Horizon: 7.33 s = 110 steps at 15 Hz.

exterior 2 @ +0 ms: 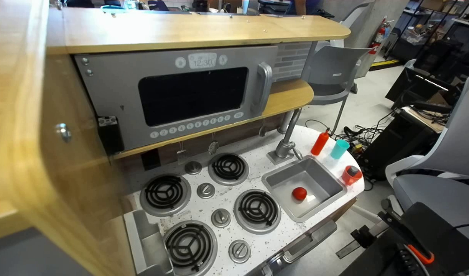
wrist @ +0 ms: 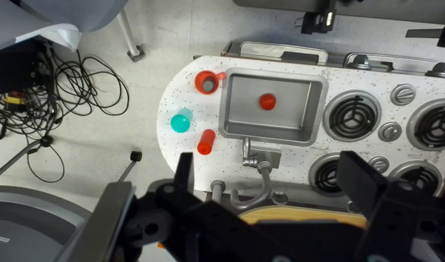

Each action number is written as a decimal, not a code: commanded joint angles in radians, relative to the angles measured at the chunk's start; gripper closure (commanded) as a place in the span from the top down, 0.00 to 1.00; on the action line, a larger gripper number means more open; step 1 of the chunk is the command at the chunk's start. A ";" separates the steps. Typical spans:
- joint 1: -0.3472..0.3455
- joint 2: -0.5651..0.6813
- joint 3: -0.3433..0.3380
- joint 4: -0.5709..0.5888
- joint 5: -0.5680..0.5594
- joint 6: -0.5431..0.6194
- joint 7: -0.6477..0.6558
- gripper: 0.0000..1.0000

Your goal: Put the orange ketchup bottle in the blue cup

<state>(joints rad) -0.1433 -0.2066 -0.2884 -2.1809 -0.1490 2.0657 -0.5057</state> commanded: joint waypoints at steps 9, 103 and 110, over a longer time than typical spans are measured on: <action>-0.148 0.537 0.030 0.359 0.330 0.145 -0.377 1.00; -0.283 1.172 0.157 0.945 0.159 0.095 -0.262 0.14; -0.300 1.199 0.165 0.906 0.140 0.118 -0.167 0.14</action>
<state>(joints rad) -0.4259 0.9949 -0.1406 -1.2598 -0.0019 2.1793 -0.7103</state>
